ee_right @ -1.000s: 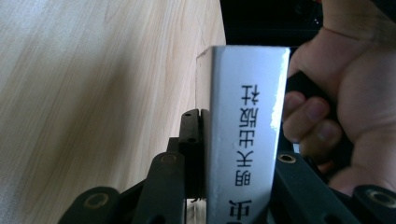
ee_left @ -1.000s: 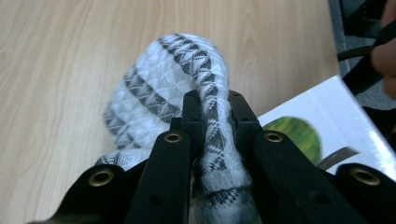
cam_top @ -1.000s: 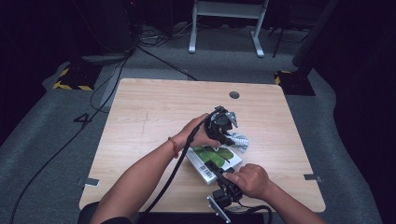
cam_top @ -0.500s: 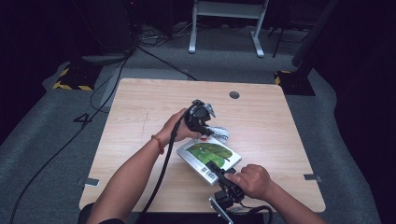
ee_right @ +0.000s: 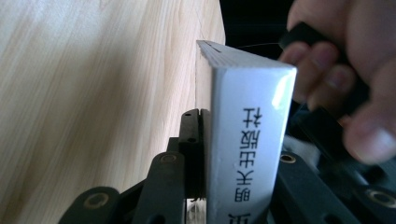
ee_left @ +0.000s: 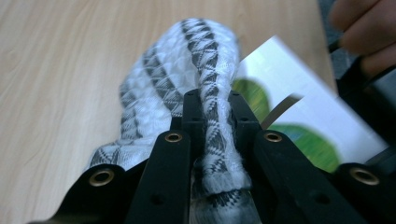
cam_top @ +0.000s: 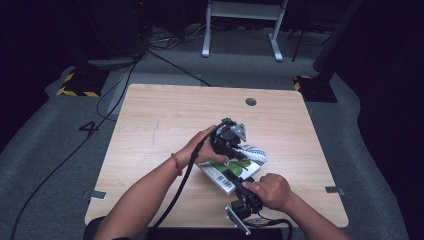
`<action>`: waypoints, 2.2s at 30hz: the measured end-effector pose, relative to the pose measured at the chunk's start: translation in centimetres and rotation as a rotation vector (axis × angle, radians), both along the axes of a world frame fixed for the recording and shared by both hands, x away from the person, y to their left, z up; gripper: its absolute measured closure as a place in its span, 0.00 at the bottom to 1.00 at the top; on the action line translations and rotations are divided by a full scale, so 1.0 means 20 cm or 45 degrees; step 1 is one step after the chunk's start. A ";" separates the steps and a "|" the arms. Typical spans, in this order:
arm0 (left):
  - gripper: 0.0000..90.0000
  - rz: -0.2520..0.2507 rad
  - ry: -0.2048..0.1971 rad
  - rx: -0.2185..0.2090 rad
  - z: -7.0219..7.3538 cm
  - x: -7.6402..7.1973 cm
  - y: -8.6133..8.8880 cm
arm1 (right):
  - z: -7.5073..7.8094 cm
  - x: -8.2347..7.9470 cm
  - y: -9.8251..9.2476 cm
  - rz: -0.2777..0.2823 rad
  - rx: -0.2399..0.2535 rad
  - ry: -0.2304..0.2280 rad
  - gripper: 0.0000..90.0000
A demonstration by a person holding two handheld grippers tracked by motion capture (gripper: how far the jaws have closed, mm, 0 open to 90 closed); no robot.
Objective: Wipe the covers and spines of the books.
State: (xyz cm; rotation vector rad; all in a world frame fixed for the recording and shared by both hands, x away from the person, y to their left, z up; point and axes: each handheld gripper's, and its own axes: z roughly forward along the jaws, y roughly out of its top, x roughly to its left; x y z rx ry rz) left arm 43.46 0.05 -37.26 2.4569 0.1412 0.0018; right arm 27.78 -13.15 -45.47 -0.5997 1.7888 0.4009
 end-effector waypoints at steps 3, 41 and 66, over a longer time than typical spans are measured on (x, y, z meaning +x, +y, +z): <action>0.90 0.114 0.029 0.001 -0.04 0.09 0.11 | 0.01 0.01 -0.01 -0.004 0.009 -0.002 0.84; 0.88 0.350 -0.253 -0.175 -0.08 -0.14 0.59 | 0.18 0.19 -0.20 -0.081 0.334 0.380 0.84; 0.72 0.120 -0.481 -0.134 -0.11 -0.34 0.31 | 0.23 0.32 -0.26 -0.098 0.510 0.742 0.84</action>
